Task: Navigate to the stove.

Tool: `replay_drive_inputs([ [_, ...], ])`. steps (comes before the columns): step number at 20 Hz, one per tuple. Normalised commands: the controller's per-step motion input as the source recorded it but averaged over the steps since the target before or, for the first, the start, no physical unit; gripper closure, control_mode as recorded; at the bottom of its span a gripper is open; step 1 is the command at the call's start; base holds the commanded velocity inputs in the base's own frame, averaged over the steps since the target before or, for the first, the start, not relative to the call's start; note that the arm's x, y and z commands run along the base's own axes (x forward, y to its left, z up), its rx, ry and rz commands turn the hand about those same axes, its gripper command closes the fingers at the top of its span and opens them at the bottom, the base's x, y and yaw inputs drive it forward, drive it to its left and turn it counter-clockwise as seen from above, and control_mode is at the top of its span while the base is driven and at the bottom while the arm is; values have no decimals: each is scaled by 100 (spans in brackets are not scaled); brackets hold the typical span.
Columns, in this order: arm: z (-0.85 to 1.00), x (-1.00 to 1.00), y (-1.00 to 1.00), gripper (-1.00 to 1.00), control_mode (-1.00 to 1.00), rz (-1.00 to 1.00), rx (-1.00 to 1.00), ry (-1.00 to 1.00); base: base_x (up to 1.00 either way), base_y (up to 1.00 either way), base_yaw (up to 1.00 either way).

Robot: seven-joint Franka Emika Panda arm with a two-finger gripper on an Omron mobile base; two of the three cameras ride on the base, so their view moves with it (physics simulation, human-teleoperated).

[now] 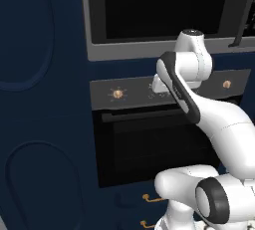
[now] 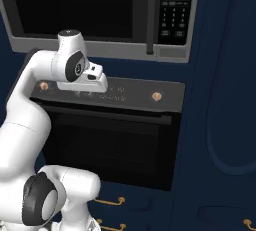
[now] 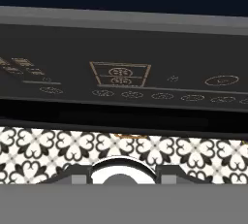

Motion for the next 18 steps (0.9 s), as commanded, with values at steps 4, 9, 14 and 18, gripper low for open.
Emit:
replay_drive_inputs([
  [4, 0, 0, 0, -100, 100, 0, 0, 0, -9, 0, 0],
  [9, 0, 0, 0, -100, 100, 0, 0, 0, -94, 7, 0],
  [14, 0, 0, 0, -100, 100, 0, 0, 0, -8, 0, 0],
  [18, 0, 0, 0, -100, 100, 0, 0, 0, -23, 51, 45],
])
